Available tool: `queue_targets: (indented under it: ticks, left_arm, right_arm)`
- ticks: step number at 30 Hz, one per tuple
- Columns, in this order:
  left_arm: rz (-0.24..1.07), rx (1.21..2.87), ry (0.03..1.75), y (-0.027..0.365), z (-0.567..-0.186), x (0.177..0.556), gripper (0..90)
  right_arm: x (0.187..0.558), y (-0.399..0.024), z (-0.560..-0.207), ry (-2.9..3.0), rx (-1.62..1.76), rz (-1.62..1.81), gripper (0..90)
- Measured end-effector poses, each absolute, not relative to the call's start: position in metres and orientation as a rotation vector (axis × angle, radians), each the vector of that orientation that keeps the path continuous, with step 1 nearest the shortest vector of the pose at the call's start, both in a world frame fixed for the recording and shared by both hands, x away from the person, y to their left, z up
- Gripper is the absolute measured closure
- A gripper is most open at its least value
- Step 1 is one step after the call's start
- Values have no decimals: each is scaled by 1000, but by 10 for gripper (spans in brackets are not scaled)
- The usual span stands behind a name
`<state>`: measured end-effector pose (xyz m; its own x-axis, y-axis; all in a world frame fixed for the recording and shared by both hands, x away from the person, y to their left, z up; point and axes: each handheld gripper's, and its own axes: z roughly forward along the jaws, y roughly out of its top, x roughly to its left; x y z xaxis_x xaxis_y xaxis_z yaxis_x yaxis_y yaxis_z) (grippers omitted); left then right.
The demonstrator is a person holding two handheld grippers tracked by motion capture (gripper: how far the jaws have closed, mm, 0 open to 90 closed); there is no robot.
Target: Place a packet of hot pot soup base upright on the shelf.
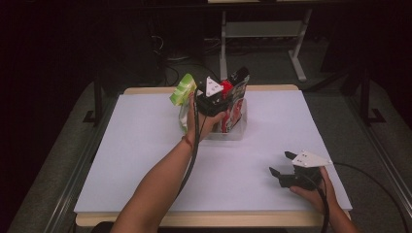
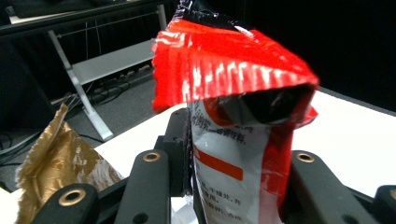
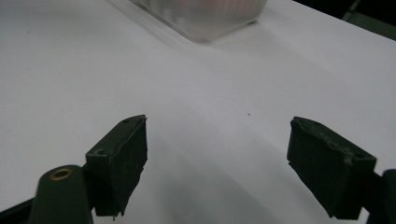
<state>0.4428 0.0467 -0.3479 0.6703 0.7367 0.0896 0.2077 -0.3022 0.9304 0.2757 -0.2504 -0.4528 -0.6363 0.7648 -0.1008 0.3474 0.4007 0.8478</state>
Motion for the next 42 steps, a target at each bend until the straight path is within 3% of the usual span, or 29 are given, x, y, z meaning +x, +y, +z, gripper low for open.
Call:
queue_targets:
  ticks: [42]
  left_arm:
    - [624, 1926, 588, 70, -329, 412, 573]
  right_arm:
    - [275, -248, -453, 2192, 941, 1146, 201]
